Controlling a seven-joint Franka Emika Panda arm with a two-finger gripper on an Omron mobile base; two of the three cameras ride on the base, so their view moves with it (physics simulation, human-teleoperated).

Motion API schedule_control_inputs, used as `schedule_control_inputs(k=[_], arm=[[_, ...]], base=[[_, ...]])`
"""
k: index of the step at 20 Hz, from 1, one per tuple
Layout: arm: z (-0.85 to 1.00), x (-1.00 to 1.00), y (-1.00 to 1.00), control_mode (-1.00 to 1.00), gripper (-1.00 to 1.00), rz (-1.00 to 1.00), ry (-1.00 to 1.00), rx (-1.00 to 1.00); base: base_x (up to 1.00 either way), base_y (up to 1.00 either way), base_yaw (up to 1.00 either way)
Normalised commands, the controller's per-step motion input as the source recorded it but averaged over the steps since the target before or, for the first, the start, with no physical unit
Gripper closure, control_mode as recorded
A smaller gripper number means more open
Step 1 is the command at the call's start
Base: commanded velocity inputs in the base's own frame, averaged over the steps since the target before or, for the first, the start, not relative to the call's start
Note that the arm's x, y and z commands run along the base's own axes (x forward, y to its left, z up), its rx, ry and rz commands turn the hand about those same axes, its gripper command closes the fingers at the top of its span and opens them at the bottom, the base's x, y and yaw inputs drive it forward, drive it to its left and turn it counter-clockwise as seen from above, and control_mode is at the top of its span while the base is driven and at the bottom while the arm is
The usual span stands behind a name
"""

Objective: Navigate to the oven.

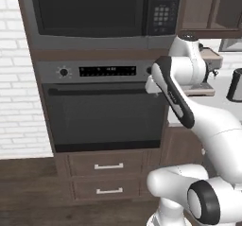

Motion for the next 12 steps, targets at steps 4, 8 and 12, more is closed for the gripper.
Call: schedule_control_inputs(k=[4,8,12], arm=[[0.0,0.0,0.0,1.0,-1.0,0.0,0.0,0.0],[0.0,0.0,0.0,1.0,-1.0,0.0,0.0,0.0],[0.0,0.0,0.0,1.0,-1.0,0.0,0.0,0.0]], base=[[0.42,0.42,0.0],[0.03,0.14,0.0],[0.07,0.07,0.0]])
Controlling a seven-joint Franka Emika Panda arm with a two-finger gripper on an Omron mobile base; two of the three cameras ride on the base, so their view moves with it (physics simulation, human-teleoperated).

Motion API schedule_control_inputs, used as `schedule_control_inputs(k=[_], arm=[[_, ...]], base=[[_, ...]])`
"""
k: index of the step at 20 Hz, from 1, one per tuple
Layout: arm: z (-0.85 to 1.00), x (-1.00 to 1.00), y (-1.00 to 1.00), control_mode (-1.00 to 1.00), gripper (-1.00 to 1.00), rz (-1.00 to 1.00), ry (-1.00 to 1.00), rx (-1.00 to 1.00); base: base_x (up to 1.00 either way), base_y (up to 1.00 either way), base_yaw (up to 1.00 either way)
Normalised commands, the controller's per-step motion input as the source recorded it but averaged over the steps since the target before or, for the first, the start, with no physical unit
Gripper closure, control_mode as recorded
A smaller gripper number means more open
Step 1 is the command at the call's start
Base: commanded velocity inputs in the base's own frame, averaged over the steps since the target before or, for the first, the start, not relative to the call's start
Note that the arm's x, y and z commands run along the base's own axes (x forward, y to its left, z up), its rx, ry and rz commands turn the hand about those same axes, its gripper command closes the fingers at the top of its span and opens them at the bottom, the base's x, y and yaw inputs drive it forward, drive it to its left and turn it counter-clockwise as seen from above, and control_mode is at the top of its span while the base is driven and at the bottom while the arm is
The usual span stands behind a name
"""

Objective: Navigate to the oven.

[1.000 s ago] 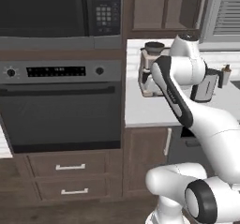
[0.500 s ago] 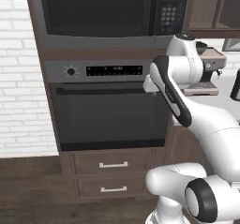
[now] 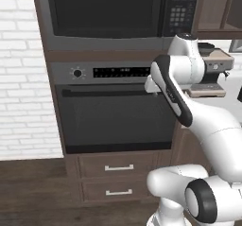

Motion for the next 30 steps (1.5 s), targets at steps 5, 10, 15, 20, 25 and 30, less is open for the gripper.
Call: schedule_control_inputs(k=[5,10,15,20,25,30], arm=[[0.0,0.0,0.0,1.0,-1.0,0.0,0.0,0.0],[0.0,0.0,0.0,1.0,-1.0,0.0,0.0,0.0],[0.0,0.0,0.0,1.0,-1.0,0.0,0.0,0.0],[0.0,0.0,0.0,1.0,-1.0,0.0,0.0,0.0],[0.0,0.0,0.0,1.0,-1.0,0.0,0.0,0.0],[0.0,0.0,0.0,1.0,-1.0,0.0,0.0,0.0]], base=[[0.06,0.17,0.0],[0.28,0.49,-0.01],[0.21,0.48,0.0],[0.0,0.03,0.0],[0.1,0.3,0.0],[0.41,0.59,-0.03]])
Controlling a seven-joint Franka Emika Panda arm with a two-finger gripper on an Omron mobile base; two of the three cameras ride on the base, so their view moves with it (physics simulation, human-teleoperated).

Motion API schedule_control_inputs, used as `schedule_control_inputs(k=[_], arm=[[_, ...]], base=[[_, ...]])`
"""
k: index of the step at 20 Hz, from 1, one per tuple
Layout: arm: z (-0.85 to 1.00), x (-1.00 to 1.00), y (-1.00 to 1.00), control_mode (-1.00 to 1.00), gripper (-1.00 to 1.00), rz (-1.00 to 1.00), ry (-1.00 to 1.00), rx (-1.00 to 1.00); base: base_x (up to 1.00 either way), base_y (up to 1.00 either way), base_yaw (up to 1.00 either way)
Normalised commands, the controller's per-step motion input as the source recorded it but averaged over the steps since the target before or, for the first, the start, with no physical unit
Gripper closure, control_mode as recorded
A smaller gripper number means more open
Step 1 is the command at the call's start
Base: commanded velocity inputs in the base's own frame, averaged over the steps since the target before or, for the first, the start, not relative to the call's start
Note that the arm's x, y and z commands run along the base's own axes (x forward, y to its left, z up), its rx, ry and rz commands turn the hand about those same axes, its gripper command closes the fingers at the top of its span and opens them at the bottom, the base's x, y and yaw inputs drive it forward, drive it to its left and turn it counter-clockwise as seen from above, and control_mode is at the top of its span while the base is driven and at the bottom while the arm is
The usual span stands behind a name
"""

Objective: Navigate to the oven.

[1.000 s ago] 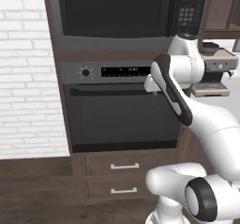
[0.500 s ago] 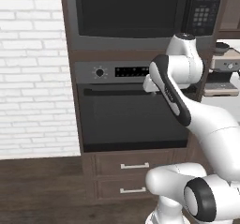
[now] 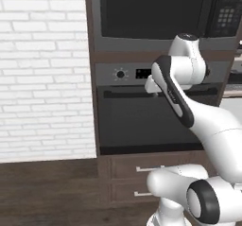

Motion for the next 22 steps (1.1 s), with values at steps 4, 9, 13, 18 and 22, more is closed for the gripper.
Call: schedule_control_inputs(k=[4,9,13,18,22], arm=[[0.0,0.0,0.0,1.0,-1.0,0.0,0.0,0.0],[0.0,0.0,0.0,1.0,-1.0,0.0,0.0,0.0],[0.0,0.0,0.0,1.0,-1.0,0.0,0.0,0.0],[0.0,0.0,0.0,1.0,-1.0,0.0,0.0,0.0],[0.0,0.0,0.0,1.0,-1.0,0.0,0.0,0.0]], base=[[0.02,0.04,0.0],[0.44,0.0,0.0],[0.25,0.0,0.0],[0.07,0.0,0.0],[0.38,0.0,0.0]])
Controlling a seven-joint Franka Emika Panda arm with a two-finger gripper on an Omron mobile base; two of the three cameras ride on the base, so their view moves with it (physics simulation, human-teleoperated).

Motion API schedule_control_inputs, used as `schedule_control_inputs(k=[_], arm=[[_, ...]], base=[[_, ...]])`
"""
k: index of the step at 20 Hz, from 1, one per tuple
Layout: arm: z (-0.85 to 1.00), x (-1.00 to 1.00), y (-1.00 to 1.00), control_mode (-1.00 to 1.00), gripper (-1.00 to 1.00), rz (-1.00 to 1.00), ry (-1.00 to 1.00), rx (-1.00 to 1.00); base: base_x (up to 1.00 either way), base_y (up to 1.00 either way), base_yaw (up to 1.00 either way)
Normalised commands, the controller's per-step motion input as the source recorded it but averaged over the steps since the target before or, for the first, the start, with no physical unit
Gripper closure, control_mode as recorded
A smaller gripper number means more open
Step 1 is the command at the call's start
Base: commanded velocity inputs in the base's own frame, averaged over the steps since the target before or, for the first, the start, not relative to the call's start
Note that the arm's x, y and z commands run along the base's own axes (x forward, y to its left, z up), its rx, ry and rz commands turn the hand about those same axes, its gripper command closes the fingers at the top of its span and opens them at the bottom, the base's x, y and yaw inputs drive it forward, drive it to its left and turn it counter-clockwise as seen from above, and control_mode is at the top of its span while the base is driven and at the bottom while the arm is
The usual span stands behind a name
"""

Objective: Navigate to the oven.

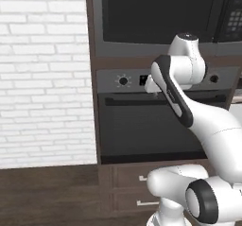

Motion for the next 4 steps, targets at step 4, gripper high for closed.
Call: schedule_control_inputs(k=[4], arm=[[0.0,0.0,0.0,1.0,-1.0,0.0,0.0,0.0]], base=[[0.37,0.0,0.0]])
